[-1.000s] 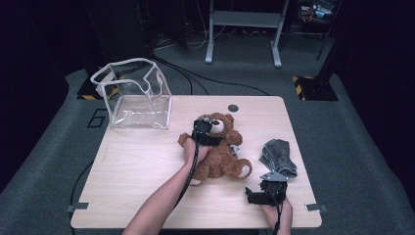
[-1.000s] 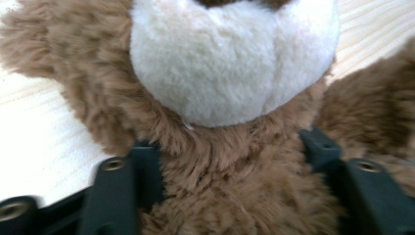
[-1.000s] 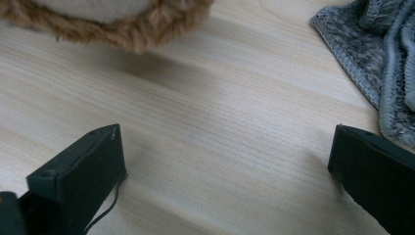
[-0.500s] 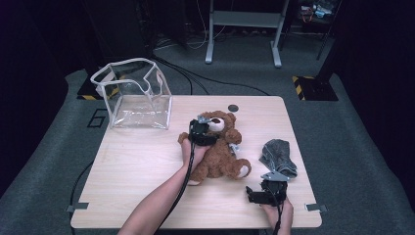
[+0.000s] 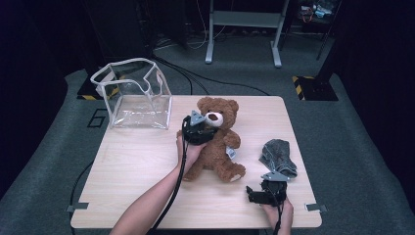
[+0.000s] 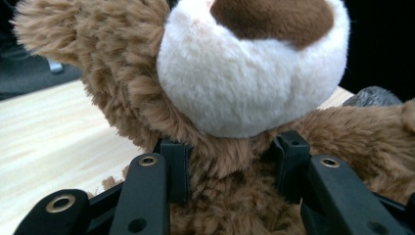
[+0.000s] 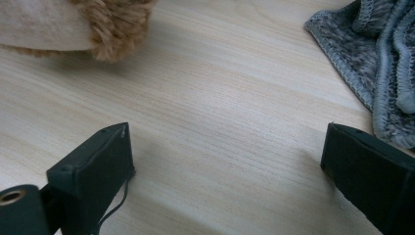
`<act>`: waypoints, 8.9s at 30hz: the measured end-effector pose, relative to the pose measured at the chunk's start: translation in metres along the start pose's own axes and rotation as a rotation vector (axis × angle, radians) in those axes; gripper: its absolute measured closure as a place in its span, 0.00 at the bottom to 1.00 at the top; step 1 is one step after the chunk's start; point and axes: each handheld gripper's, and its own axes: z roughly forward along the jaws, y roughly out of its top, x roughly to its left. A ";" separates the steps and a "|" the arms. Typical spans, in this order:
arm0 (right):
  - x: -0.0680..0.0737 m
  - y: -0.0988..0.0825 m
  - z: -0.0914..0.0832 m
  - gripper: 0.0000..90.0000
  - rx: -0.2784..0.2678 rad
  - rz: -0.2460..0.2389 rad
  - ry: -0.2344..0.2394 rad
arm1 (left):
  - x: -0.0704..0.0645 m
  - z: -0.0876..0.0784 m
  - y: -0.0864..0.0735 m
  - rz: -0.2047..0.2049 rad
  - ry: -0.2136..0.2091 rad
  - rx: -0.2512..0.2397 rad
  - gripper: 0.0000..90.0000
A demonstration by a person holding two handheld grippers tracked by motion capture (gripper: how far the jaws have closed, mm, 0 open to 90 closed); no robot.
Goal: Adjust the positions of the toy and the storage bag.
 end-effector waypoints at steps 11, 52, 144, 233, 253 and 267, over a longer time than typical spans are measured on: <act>0.000 0.000 0.000 0.05 0.000 0.000 -0.001 | 0.018 -0.033 0.005 0.023 0.014 -0.066 0.66; 0.000 0.000 0.000 0.05 0.002 -0.003 -0.005 | 0.111 -0.225 -0.019 0.041 0.219 0.009 0.65; -0.004 0.002 0.003 0.00 0.019 -0.043 0.041 | 0.173 -0.183 0.041 -0.046 0.289 0.217 0.11; -0.005 0.002 0.003 0.00 0.019 -0.047 0.040 | 0.163 -0.027 0.093 0.145 0.125 0.308 0.92; -0.004 0.002 0.003 0.00 0.015 -0.036 0.043 | 0.128 -0.009 0.098 0.182 -0.047 0.305 0.92; -0.004 0.002 0.003 0.00 0.015 -0.036 0.042 | 0.104 0.001 0.101 0.220 -0.132 0.307 0.90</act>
